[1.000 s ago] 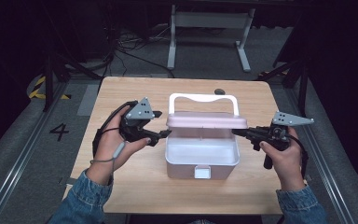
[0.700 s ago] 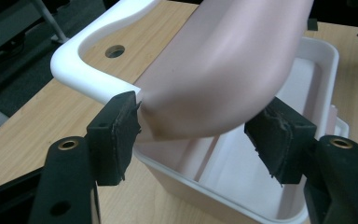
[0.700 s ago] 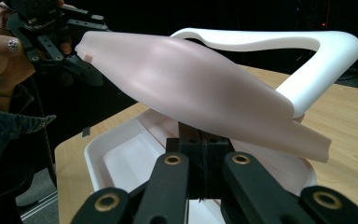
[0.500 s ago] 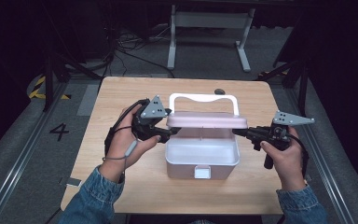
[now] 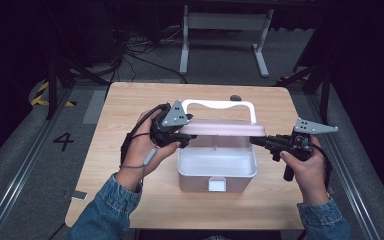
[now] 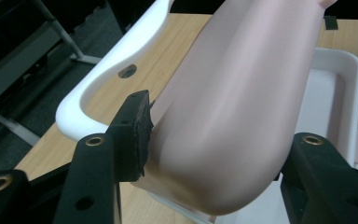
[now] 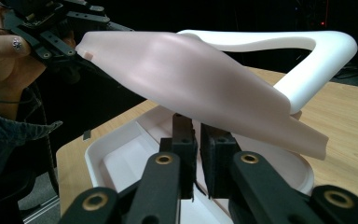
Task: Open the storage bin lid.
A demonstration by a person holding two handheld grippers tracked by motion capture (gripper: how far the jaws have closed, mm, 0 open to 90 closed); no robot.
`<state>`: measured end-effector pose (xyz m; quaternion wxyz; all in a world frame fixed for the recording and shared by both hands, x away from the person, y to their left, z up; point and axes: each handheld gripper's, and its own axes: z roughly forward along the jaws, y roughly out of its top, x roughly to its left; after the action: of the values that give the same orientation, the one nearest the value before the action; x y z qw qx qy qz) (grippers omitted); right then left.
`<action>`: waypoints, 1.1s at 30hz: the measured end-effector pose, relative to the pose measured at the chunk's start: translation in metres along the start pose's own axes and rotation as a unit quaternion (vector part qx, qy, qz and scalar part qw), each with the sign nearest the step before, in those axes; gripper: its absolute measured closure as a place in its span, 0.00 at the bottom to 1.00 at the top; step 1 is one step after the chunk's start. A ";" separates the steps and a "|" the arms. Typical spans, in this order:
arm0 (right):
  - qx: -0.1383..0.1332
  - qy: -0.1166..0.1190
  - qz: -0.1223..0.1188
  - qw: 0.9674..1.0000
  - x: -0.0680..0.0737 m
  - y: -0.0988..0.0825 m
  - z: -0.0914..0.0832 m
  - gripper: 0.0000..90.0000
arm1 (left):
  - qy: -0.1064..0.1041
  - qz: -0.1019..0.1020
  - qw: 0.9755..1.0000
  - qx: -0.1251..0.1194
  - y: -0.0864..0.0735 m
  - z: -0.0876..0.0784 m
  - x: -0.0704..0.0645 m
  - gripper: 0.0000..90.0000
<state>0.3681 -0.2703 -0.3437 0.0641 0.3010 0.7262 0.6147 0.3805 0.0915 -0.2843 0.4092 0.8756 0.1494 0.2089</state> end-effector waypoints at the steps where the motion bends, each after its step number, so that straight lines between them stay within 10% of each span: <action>1: 0.000 -0.001 0.001 1.000 0.001 0.000 -0.001 0.92 | 0.002 0.000 1.000 -0.001 0.001 0.000 0.000 0.55; 33: 0.012 -0.044 -0.008 0.999 0.005 0.003 -0.041 0.85 | -0.010 -0.069 0.998 -0.008 0.012 0.000 0.030 0.62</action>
<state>0.3466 -0.3022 -0.3298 0.0972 0.3225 0.7322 0.5920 0.4078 0.0966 -0.2675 0.4316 0.8617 0.2036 0.1722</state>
